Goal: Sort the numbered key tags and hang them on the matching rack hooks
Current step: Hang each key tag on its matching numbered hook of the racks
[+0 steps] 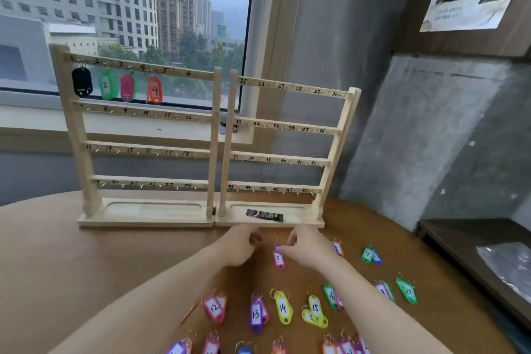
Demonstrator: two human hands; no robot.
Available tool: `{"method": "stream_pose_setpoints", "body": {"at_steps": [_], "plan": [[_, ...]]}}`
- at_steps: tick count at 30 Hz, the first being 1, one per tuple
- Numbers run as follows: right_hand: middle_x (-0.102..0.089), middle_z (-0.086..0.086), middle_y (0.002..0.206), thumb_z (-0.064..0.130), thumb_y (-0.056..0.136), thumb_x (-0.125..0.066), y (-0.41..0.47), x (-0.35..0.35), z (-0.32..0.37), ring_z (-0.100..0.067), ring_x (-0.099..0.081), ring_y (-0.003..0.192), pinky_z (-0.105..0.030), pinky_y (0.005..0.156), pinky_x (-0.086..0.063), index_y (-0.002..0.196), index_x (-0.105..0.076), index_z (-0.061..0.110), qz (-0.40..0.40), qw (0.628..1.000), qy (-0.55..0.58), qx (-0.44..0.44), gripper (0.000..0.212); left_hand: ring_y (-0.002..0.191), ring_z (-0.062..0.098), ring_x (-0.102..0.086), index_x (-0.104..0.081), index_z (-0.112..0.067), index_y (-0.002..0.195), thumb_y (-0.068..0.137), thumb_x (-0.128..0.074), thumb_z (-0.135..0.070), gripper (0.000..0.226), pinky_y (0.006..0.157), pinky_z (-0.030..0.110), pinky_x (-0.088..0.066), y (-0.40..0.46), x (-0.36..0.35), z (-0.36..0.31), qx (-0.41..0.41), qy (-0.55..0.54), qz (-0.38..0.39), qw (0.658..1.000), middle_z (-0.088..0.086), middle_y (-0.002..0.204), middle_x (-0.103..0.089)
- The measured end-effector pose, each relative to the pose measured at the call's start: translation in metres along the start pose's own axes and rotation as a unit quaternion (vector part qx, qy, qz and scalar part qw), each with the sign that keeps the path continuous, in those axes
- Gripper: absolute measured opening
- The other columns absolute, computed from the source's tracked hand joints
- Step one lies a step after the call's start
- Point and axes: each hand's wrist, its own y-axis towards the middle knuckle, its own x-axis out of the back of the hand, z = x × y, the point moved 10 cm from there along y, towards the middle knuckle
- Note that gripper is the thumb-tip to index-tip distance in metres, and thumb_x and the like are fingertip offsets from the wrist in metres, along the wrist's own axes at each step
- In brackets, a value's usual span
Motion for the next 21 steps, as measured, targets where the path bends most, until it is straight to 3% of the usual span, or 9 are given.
{"method": "stream_pose_setpoints", "body": {"at_steps": [2, 6, 9, 13, 16, 19, 21], "plan": [[-0.066, -0.003, 0.101, 0.059, 0.080, -0.075, 0.006, -0.010, -0.002, -0.021, -0.066, 0.089, -0.037, 0.075, -0.056, 0.098, -0.066, 0.019, -0.001, 1.000, -0.031, -0.005, 0.044, 0.090, 0.009, -0.057, -0.065, -0.021, 0.115, 0.099, -0.059, -0.014, 0.019, 0.080, 0.016, -0.045, 0.004, -0.009, 0.001, -0.007, -0.026, -0.018, 0.999, -0.009, 0.099, -0.061], [-0.063, -0.007, 0.116, 0.053, 0.082, -0.076, 0.018, -0.027, -0.005, -0.025, -0.064, 0.103, -0.036, 0.078, -0.052, 0.117, -0.060, 0.015, 0.020, 0.998, -0.067, -0.009, 0.054, 0.107, 0.010, -0.059, -0.064, -0.031, 0.123, 0.101, -0.057, -0.022, 0.025, 0.102, 0.031, -0.045, 0.012, -0.020, 0.005, 0.004, -0.059, -0.029, 0.998, -0.011, 0.112, -0.066], [-0.067, -0.007, 0.114, 0.050, 0.083, -0.077, 0.026, -0.037, -0.009, -0.026, -0.066, 0.100, -0.038, 0.084, -0.057, 0.115, -0.062, 0.014, 0.040, 0.998, -0.041, -0.016, 0.050, 0.116, 0.013, -0.056, -0.058, -0.038, 0.131, 0.103, -0.053, -0.030, 0.029, 0.109, 0.035, -0.039, 0.016, -0.020, 0.010, 0.026, -0.071, -0.046, 0.996, -0.009, 0.122, -0.064], [-0.070, -0.006, 0.088, 0.043, 0.090, -0.069, 0.019, -0.031, -0.017, -0.024, -0.070, 0.078, -0.035, 0.071, -0.058, 0.085, -0.062, 0.019, 0.045, 0.998, 0.042, -0.002, 0.026, 0.121, 0.013, -0.054, -0.059, -0.042, 0.129, 0.104, -0.049, -0.036, 0.028, 0.113, 0.040, -0.034, 0.020, -0.023, 0.011, 0.047, -0.075, -0.050, 0.995, -0.010, 0.125, -0.063], [-0.064, -0.003, 0.068, 0.030, 0.100, -0.057, -0.004, -0.016, -0.027, -0.017, -0.064, 0.055, -0.023, 0.053, -0.046, 0.080, -0.059, 0.016, 0.062, 0.987, 0.150, 0.018, 0.024, 0.124, 0.016, -0.053, -0.062, -0.040, 0.126, 0.102, -0.048, -0.049, 0.029, 0.109, 0.036, -0.033, 0.023, -0.020, 0.014, 0.091, -0.070, -0.074, 0.991, -0.008, 0.128, -0.064], [-0.067, -0.001, 0.069, 0.023, 0.105, -0.052, -0.029, -0.004, -0.040, -0.018, -0.067, 0.061, -0.021, 0.050, -0.041, 0.084, -0.060, 0.011, 0.062, 0.960, 0.271, 0.019, 0.025, 0.117, 0.017, -0.052, -0.068, -0.038, 0.109, 0.091, -0.057, -0.064, 0.034, 0.101, 0.036, -0.030, 0.027, -0.022, 0.017, 0.134, -0.059, -0.080, 0.986, -0.012, 0.118, -0.064], [-0.074, -0.003, 0.076, 0.020, 0.106, -0.051, -0.038, 0.000, -0.048, -0.018, -0.070, 0.064, -0.023, 0.051, -0.043, 0.090, -0.062, 0.007, 0.047, 0.949, 0.312, 0.026, 0.024, 0.114, 0.016, -0.053, -0.070, -0.039, 0.098, 0.080, -0.067, -0.068, 0.034, 0.104, 0.037, -0.033, 0.031, -0.026, 0.021, 0.141, -0.068, -0.069, 0.985, -0.014, 0.113, -0.065]]}}
